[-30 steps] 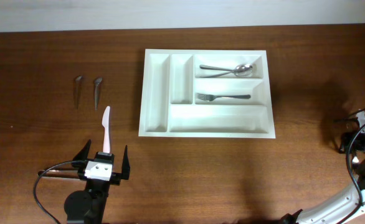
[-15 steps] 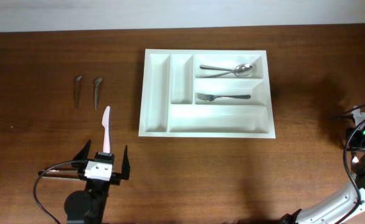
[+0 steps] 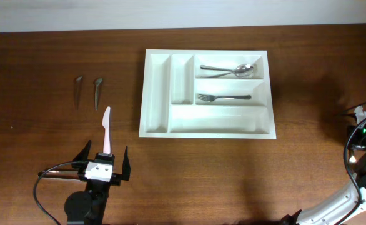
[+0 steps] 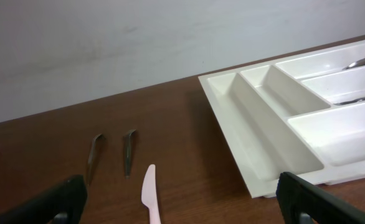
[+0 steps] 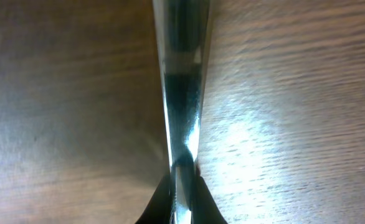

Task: Pack container
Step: 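Lower the right gripper and grasp the second silver fork's handle, then carry the fork into the middle-right compartment beside the first fork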

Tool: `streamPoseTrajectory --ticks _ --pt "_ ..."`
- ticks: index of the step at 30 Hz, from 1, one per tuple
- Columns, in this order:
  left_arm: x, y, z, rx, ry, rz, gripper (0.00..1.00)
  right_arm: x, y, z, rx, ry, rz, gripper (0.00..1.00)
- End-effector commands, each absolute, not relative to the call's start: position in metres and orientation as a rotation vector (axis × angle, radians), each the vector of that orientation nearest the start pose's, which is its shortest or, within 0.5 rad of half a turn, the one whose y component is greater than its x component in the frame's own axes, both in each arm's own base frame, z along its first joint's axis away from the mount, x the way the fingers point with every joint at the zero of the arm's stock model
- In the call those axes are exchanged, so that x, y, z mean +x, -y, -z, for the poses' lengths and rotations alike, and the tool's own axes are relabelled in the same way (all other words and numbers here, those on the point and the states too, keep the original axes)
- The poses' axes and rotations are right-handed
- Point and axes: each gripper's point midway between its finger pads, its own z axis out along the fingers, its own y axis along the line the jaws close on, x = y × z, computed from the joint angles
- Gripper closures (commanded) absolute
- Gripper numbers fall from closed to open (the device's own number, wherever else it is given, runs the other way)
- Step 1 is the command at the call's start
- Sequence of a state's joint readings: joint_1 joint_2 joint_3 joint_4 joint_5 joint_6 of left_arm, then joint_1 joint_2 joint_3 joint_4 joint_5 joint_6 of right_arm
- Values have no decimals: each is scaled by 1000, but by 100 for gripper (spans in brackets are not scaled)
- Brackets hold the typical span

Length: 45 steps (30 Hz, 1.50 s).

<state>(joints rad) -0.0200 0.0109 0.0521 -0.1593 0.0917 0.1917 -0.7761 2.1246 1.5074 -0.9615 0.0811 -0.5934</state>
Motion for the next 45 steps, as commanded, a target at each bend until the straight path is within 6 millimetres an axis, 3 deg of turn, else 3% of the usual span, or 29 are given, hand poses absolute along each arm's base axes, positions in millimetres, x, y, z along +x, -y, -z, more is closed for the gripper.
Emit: streamPoseTrajectory --ticks 1,7,12,16,21,28,33,37,45 --pt "242 18 -156 241 -1670 -70 1 297 286 -16 421 -3136 124 96" --pt "242 18 -156 241 -1670 -70 1 357 278 -87 740 -2939 194 96" --pt "242 18 -156 241 -1670 -70 1 399 254 -141 860 -2782 188 96" --pt "242 18 -156 241 -1670 -70 1 442 205 -180 824 -2667 -36 96" --pt "242 18 -156 241 -1670 -70 1 488 128 -219 778 -2538 -397 96" --pt "242 18 -156 241 -1670 -70 1 503 63 -222 995 -2498 -538 96" --pt "242 18 -156 241 -1670 -70 1 507 14 -222 1367 -2400 -659 96" --pt "242 18 -156 242 -1670 -70 1 507 -11 -218 1626 -2298 -666 96" --pt "242 18 -156 241 -1670 -70 1 498 -53 -206 1960 -2089 -537 96"
